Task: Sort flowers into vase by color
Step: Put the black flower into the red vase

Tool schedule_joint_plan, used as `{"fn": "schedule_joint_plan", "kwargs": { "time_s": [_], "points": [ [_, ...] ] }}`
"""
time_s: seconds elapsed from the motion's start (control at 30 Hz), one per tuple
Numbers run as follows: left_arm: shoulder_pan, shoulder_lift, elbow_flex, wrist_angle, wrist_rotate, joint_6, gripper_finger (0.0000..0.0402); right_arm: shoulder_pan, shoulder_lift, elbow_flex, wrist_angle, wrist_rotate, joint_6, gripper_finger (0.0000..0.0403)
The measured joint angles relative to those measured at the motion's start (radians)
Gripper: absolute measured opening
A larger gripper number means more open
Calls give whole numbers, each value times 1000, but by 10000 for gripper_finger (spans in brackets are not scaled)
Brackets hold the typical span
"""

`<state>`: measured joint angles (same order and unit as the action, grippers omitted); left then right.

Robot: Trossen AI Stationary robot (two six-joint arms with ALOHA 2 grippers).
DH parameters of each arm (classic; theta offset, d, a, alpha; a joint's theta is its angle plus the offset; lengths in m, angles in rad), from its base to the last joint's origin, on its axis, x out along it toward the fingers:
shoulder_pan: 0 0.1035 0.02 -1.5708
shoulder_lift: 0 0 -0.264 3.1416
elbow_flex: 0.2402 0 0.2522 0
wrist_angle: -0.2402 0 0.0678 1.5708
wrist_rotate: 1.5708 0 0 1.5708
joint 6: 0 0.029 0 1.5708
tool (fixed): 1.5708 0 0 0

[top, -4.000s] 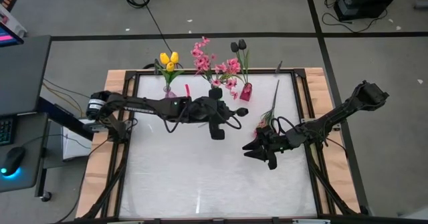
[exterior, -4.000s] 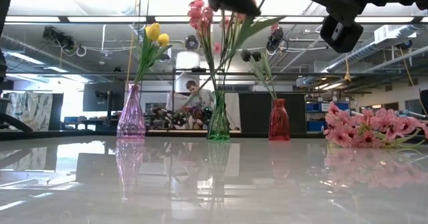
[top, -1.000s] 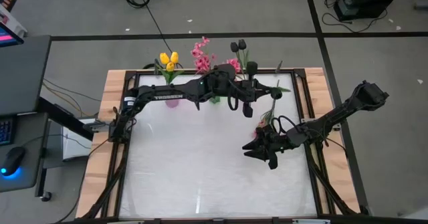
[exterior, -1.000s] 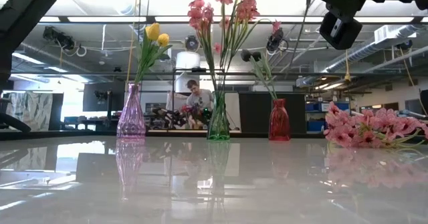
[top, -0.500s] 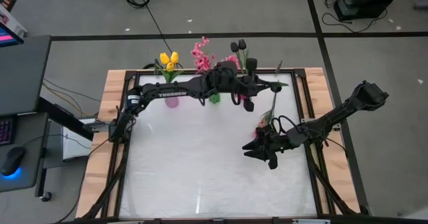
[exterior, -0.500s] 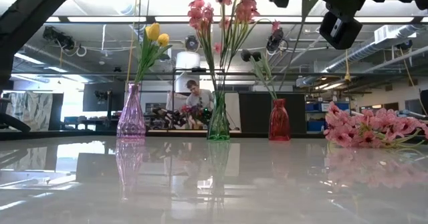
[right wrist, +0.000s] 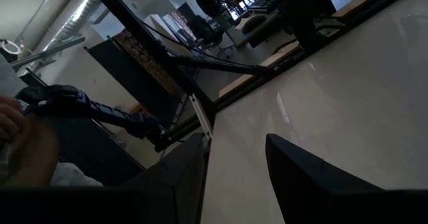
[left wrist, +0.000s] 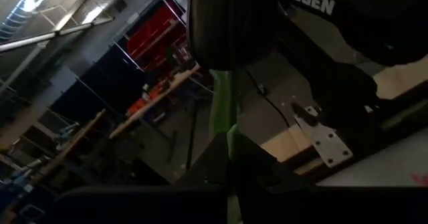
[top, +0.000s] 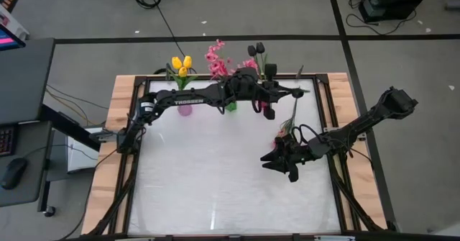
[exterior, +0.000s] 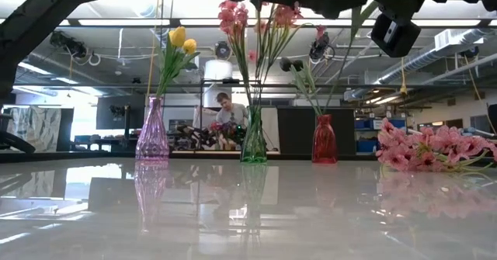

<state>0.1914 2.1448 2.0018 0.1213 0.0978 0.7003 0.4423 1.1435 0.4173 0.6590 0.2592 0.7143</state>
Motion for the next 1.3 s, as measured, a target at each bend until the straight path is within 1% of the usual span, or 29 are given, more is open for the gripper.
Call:
{"fn": "schedule_joint_plan", "kwargs": {
  "time_s": [0.1, 0.5, 0.7, 1.07, 1.3],
  "points": [
    [-4, 8, 1, 25, 0, -2, 16, 0, 0, 0, 0, 0, 0, 172],
    [-3, 23, 0, 16, -7, -10, 16, 0, 0, 0, -2, 0, 0, 172],
    [9, 23, 0, 13, -79, -12, 16, 0, 0, 0, -2, 0, 0, 172],
    [19, 23, 0, -12, -89, -63, 16, 0, 0, 0, -2, 0, 0, 172],
    [19, 50, 0, -8, -156, -67, 16, 0, 0, 0, -1, 0, 0, 172]
  ]
}}
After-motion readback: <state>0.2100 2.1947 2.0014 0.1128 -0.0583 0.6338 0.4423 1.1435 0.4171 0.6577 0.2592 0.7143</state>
